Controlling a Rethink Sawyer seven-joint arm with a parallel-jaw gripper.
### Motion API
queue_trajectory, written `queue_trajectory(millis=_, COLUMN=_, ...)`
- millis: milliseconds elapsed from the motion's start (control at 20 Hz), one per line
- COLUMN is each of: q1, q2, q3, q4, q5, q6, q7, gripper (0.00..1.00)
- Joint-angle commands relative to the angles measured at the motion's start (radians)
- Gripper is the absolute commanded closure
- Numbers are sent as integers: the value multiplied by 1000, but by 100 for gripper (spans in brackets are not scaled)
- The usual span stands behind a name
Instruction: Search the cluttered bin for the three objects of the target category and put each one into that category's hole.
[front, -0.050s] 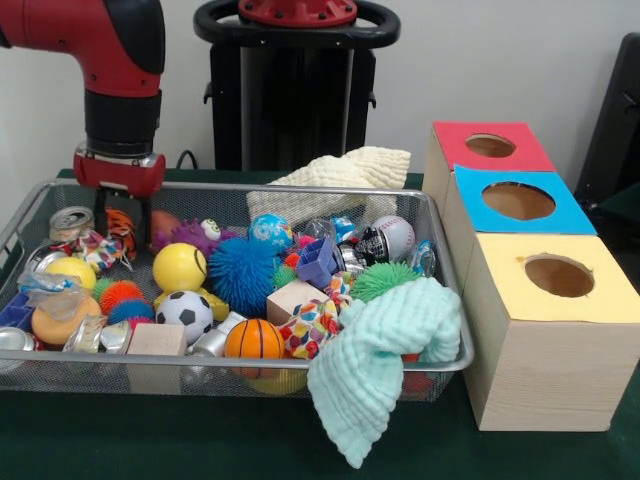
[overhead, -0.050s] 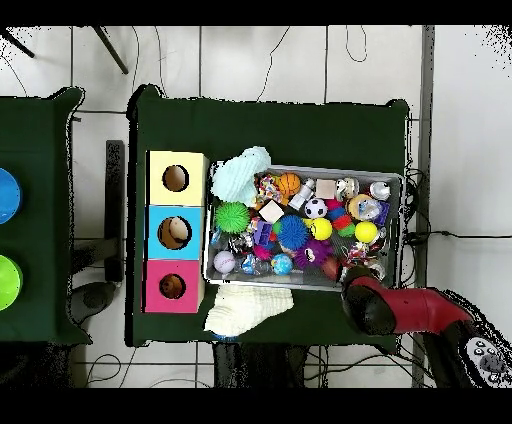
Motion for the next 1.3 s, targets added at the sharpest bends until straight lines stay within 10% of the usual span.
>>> queue_trajectory(millis=50, q1=11, q2=116, q3=-37, q4=-113, q5=-86, q6=24, q7=-23, gripper=0)
queue_trajectory(millis=1250, q1=88, q2=195, q3=-136, q4=-178, q5=-142, q6=32, q7=-26, gripper=0)
queue_trajectory(millis=1300, q1=96, q2=197, q3=-148, q4=-180, q5=-138, q6=24, q7=-18, gripper=100)
